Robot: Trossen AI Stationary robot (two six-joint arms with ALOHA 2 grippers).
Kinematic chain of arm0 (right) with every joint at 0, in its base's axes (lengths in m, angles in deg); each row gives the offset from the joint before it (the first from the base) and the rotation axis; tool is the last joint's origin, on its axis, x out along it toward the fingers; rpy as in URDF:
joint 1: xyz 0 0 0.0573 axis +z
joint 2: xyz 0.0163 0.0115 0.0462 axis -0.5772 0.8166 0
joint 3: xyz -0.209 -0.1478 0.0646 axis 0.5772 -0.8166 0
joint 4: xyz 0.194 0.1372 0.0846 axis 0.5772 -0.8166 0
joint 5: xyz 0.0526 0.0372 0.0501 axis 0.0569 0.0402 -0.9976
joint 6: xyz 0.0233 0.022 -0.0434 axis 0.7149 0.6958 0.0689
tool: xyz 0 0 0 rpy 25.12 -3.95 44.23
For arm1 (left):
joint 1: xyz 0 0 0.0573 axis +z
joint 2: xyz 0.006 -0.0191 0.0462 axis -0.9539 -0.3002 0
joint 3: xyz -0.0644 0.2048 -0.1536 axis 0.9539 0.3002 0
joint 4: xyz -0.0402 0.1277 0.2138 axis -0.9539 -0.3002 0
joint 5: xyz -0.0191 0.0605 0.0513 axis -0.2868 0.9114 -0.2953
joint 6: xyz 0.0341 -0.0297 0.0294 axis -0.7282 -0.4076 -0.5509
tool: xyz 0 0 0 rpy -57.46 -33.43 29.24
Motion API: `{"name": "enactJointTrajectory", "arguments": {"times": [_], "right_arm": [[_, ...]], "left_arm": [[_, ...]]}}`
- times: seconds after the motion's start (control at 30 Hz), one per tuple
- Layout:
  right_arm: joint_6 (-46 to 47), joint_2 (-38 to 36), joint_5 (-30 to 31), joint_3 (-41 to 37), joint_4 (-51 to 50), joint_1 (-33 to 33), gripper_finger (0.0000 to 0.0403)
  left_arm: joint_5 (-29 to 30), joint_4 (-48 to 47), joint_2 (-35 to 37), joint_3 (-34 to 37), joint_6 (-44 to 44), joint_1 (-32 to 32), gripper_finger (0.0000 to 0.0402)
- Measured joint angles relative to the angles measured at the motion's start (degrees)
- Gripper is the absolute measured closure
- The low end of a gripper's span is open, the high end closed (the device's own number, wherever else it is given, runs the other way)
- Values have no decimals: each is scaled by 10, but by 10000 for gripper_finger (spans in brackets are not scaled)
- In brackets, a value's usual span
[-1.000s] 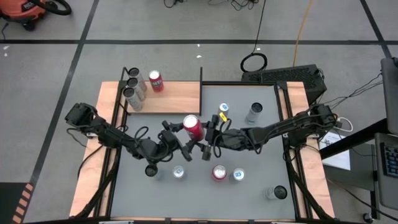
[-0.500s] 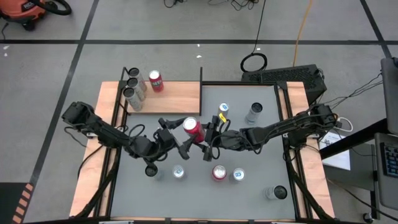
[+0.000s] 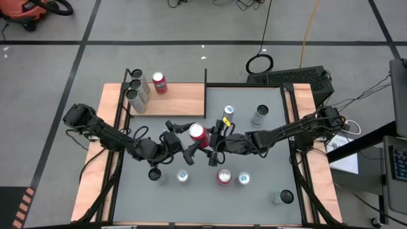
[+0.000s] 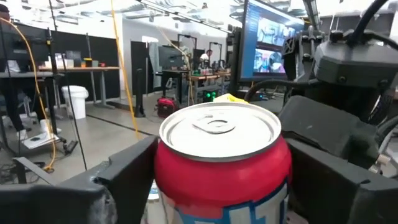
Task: Place canned beverage on shelf
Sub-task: Put the top red soda can on the shelf aligned with the other red soda can
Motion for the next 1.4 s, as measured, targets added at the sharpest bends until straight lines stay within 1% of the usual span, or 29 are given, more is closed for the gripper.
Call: {"name": "enactJointTrajectory", "arguments": {"times": [0.13, 0.2, 0.3, 0.4, 0.5, 0.53, 0.67, 0.77, 0.83, 0.93, 1.0, 1.17, 1.27, 1.4], "right_arm": [[-3, 0, 1, 0, -3, 0, 144], [-7, 0, 2, 0, -7, 0, 140], [-9, 0, 4, 0, -19, 3, 125], [-9, -7, 3, 1, -55, 8, 101], [15, -25, 4, 1, -104, 14, 80], [24, -32, 5, 3, -122, 16, 75], [53, -61, 6, 2, -215, 20, 67], [51, -86, 18, 2, -270, 22, 69], [40, -99, 21, 2, -298, 23, 71], [27, -118, 21, 2, -323, 22, 73], [22, -131, 20, 2, -340, 24, 73], [20, -165, 21, 2, -381, 30, 73], [20, -186, 20, 1, -398, 32, 73], [13, -206, 19, 1, -415, 33, 73]], "left_arm": [[-1, -10, 0, 0, -1, 0, 113], [-1, -17, 0, 0, -1, 0, 121], [-1, -23, 0, 0, 2, 0, 122], [0, -35, -2, 0, 5, -2, 120], [28, -44, -2, 2, -6, -6, 119], [41, -44, -1, 2, -11, -7, 119], [147, -37, 5, 2, -42, -10, 119], [251, -37, 12, 2, -73, -6, 119], [306, -34, 16, 2, -91, 1, 119], [368, -35, 16, 9, -103, 16, 118], [392, -35, 16, 18, -104, 32, 118], [394, -34, 16, 48, -73, 78, 118], [388, -34, 16, 79, -34, 122, 118], [346, -35, 16, 121, 31, 188, 118]]}}
